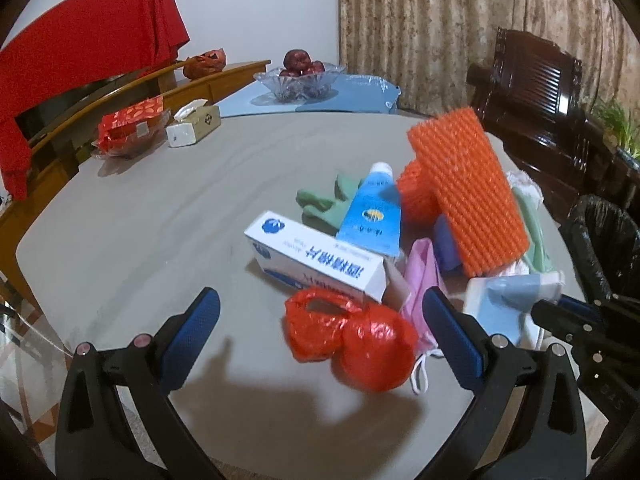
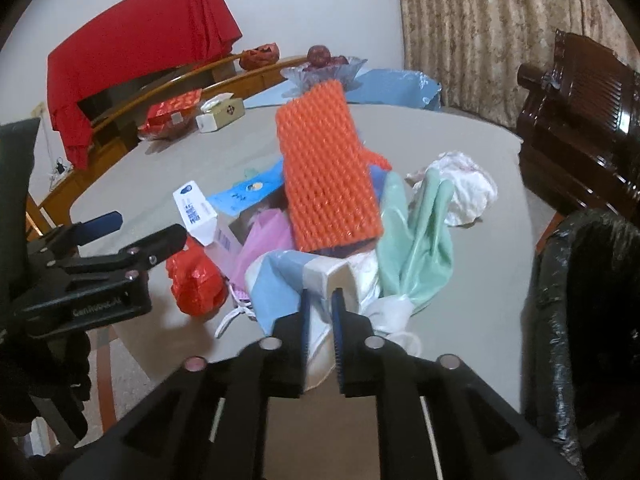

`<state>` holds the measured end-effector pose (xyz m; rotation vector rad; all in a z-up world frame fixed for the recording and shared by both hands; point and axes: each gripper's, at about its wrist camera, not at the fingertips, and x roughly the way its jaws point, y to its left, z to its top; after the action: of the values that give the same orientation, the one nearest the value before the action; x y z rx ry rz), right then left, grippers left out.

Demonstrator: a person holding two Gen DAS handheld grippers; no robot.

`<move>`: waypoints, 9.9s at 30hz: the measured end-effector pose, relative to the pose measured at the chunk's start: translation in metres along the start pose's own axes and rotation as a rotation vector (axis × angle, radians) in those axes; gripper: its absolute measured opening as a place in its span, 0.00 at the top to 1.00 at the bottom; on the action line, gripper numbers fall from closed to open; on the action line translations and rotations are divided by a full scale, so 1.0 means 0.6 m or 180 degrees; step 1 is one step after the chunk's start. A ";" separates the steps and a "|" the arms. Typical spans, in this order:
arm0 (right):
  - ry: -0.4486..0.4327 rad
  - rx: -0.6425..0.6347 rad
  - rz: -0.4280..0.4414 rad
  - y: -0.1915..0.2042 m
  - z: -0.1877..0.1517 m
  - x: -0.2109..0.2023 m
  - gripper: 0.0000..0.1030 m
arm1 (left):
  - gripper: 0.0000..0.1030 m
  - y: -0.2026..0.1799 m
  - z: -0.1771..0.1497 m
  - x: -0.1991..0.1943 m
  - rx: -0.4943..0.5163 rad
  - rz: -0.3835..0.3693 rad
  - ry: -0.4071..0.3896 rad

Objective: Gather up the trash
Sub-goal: 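Move the left tool toward the orange mesh sponge while the right tool approaches the white-blue packet, then grasp the orange mesh sponge with the left tool while the right tool grasps the white-blue packet, then carry both items over the black bin and open both tools to drop them, then grasp the mint-green rubber glove with the right tool, then grasp the white tissue with the left tool while the right tool carries the glove toward the bin, then open both tools over the black bin to drop the glove and tissue, then grasp the blue plastic bag with the left tool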

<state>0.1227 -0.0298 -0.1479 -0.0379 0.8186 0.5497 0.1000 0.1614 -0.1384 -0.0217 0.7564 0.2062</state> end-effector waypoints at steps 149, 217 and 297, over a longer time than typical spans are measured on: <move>-0.0167 0.0582 -0.0207 -0.106 0.008 -0.032 0.77 | 0.16 -0.076 0.022 -0.017 0.0188 -0.0588 -0.0199; -0.0759 0.0815 -0.0608 -0.208 -0.009 -0.227 0.77 | 1.00 -0.263 0.040 -0.081 0.0523 -0.1051 -0.0335; -0.0913 0.0560 -0.0767 -0.180 0.098 -0.089 0.06 | 0.31 -0.187 0.082 0.101 0.0168 -0.0647 0.0022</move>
<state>0.1849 -0.1326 -0.0889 0.1009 0.5692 0.2463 0.1980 0.0670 -0.1503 -0.0491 0.7610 -0.0071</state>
